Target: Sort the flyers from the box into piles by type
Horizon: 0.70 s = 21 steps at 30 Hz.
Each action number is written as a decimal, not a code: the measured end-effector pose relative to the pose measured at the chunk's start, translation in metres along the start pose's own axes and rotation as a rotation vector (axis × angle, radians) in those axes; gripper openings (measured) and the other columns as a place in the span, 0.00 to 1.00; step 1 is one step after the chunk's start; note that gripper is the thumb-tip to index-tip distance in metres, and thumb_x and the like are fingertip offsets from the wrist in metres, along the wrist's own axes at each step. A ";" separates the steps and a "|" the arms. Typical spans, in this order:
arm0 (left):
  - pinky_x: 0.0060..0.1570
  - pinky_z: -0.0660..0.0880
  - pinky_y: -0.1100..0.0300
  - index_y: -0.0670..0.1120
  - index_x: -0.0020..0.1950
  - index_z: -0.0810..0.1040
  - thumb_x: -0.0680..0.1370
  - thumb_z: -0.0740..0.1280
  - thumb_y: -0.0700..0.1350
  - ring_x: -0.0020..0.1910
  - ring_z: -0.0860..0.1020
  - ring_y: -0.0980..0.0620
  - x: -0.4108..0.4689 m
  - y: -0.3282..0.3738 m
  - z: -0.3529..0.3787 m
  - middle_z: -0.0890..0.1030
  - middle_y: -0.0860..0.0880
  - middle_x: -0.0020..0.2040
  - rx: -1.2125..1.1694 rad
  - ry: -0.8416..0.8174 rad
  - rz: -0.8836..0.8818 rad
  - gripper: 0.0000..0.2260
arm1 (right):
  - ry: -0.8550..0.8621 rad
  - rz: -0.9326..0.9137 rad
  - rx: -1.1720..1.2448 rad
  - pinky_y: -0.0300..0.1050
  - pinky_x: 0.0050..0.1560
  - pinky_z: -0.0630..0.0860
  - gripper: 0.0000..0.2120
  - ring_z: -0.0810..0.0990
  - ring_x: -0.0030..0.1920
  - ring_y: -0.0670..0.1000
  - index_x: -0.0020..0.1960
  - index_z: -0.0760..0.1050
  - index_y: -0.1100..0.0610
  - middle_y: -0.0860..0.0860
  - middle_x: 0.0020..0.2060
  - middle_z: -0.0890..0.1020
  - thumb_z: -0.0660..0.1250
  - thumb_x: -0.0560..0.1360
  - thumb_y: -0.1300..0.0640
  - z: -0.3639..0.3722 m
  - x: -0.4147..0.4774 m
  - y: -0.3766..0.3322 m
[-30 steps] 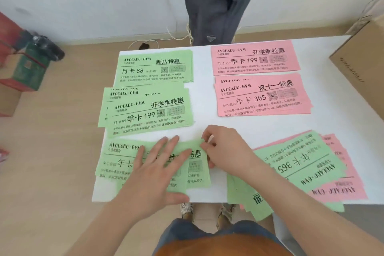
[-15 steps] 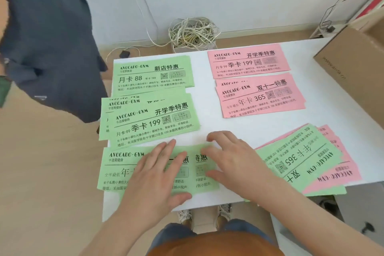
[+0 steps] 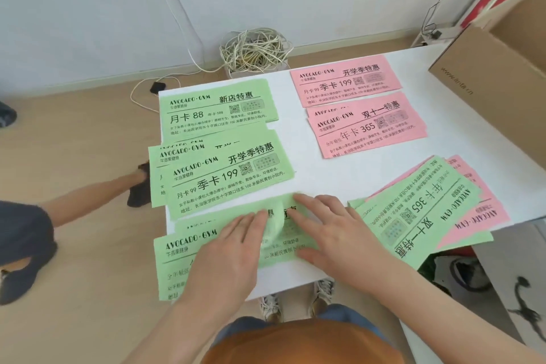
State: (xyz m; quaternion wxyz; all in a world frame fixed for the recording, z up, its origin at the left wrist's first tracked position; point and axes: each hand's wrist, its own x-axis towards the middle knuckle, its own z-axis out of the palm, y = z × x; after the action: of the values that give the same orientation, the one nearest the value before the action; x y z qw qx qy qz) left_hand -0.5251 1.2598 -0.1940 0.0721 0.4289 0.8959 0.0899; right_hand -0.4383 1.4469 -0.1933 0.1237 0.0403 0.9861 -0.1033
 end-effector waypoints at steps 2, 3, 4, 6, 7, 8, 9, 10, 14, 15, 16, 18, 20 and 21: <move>0.42 0.81 0.55 0.40 0.63 0.77 0.69 0.62 0.37 0.52 0.82 0.46 0.004 0.004 -0.001 0.83 0.44 0.54 0.004 0.067 0.036 0.22 | 0.013 0.017 0.070 0.58 0.53 0.75 0.35 0.71 0.64 0.54 0.71 0.66 0.47 0.45 0.71 0.68 0.70 0.66 0.39 -0.001 0.003 -0.006; 0.45 0.80 0.55 0.40 0.63 0.77 0.70 0.56 0.37 0.54 0.81 0.46 0.005 0.008 -0.002 0.82 0.43 0.55 0.018 0.070 0.058 0.23 | 0.026 0.032 0.132 0.57 0.57 0.73 0.37 0.67 0.66 0.53 0.73 0.62 0.48 0.44 0.72 0.65 0.69 0.68 0.40 0.000 0.005 -0.007; 0.49 0.79 0.54 0.40 0.63 0.77 0.70 0.54 0.38 0.56 0.80 0.46 0.006 0.011 0.002 0.82 0.43 0.57 0.033 0.055 0.091 0.24 | 0.022 0.055 0.194 0.57 0.59 0.70 0.39 0.65 0.67 0.52 0.75 0.57 0.49 0.43 0.72 0.64 0.68 0.69 0.42 0.000 0.006 -0.008; 0.55 0.76 0.51 0.40 0.64 0.77 0.71 0.54 0.41 0.61 0.77 0.45 0.007 0.018 0.011 0.79 0.42 0.62 0.070 0.005 0.117 0.23 | 0.055 0.072 0.219 0.55 0.57 0.69 0.41 0.65 0.66 0.52 0.77 0.51 0.50 0.43 0.70 0.68 0.68 0.70 0.49 -0.001 0.007 -0.007; 0.56 0.75 0.50 0.40 0.64 0.77 0.72 0.54 0.44 0.63 0.76 0.45 0.006 0.020 0.014 0.77 0.42 0.64 0.083 -0.035 0.110 0.24 | 0.073 0.066 0.219 0.54 0.56 0.70 0.42 0.66 0.65 0.52 0.77 0.48 0.50 0.43 0.68 0.70 0.68 0.69 0.53 0.000 0.008 -0.006; 0.57 0.75 0.49 0.41 0.65 0.76 0.72 0.54 0.47 0.64 0.75 0.45 0.006 0.022 0.017 0.76 0.43 0.65 0.084 -0.071 0.106 0.25 | 0.073 0.064 0.234 0.53 0.55 0.71 0.44 0.66 0.63 0.51 0.76 0.45 0.48 0.43 0.66 0.71 0.67 0.69 0.56 0.002 0.008 -0.005; 0.57 0.74 0.48 0.41 0.65 0.76 0.72 0.55 0.50 0.65 0.75 0.45 0.006 0.023 0.019 0.76 0.43 0.66 0.079 -0.113 0.096 0.26 | 0.065 0.067 0.251 0.53 0.55 0.72 0.44 0.66 0.61 0.51 0.76 0.45 0.46 0.42 0.66 0.71 0.66 0.68 0.58 0.002 0.008 -0.004; 0.56 0.75 0.49 0.41 0.65 0.76 0.72 0.58 0.53 0.64 0.75 0.45 0.007 0.025 0.018 0.75 0.43 0.66 0.084 -0.123 0.097 0.26 | 0.061 0.066 0.258 0.54 0.56 0.73 0.43 0.66 0.60 0.51 0.75 0.47 0.45 0.42 0.67 0.71 0.66 0.68 0.59 0.003 0.007 -0.003; 0.48 0.77 0.50 0.43 0.63 0.78 0.61 0.76 0.57 0.59 0.76 0.45 0.011 0.026 0.010 0.77 0.45 0.64 0.103 -0.167 0.098 0.34 | 0.033 0.036 0.174 0.58 0.59 0.72 0.37 0.65 0.64 0.54 0.72 0.59 0.46 0.46 0.72 0.65 0.69 0.67 0.54 -0.005 0.001 0.001; 0.47 0.77 0.50 0.43 0.62 0.78 0.60 0.77 0.59 0.58 0.75 0.45 0.011 0.025 0.008 0.77 0.45 0.63 0.118 -0.169 0.090 0.35 | 0.006 0.046 0.159 0.57 0.63 0.69 0.37 0.61 0.68 0.53 0.74 0.57 0.44 0.46 0.74 0.61 0.69 0.69 0.51 -0.011 -0.004 0.005; 0.47 0.77 0.50 0.44 0.62 0.78 0.60 0.75 0.62 0.58 0.75 0.45 0.012 0.025 0.006 0.77 0.45 0.63 0.130 -0.172 0.078 0.36 | -0.026 0.057 0.147 0.55 0.66 0.66 0.37 0.57 0.70 0.52 0.75 0.53 0.42 0.45 0.75 0.57 0.68 0.71 0.47 -0.017 -0.011 0.011; 0.49 0.78 0.49 0.44 0.62 0.78 0.61 0.68 0.70 0.59 0.76 0.45 0.013 0.024 0.000 0.77 0.45 0.64 0.154 -0.203 0.039 0.39 | -0.068 0.082 0.130 0.53 0.70 0.61 0.38 0.51 0.73 0.48 0.75 0.48 0.38 0.42 0.75 0.51 0.65 0.72 0.41 -0.034 -0.030 0.029; 0.50 0.77 0.47 0.43 0.63 0.77 0.62 0.58 0.73 0.61 0.74 0.44 0.015 0.028 -0.004 0.76 0.44 0.64 0.173 -0.197 0.027 0.42 | -0.107 0.125 0.118 0.53 0.72 0.59 0.40 0.48 0.73 0.46 0.74 0.46 0.35 0.40 0.75 0.50 0.66 0.70 0.38 -0.048 -0.053 0.057; 0.50 0.77 0.47 0.43 0.62 0.77 0.64 0.55 0.71 0.62 0.72 0.44 0.018 0.035 -0.008 0.76 0.44 0.64 0.166 -0.185 0.029 0.40 | -0.136 0.145 0.111 0.52 0.73 0.58 0.42 0.47 0.74 0.46 0.74 0.44 0.34 0.40 0.75 0.49 0.67 0.69 0.37 -0.054 -0.063 0.072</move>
State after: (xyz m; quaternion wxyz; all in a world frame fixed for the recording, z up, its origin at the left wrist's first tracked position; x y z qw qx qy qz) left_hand -0.5115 1.2940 -0.1798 0.1175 0.4530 0.8834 -0.0233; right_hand -0.3824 1.5251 -0.1402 0.1952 0.1113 0.9627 -0.1509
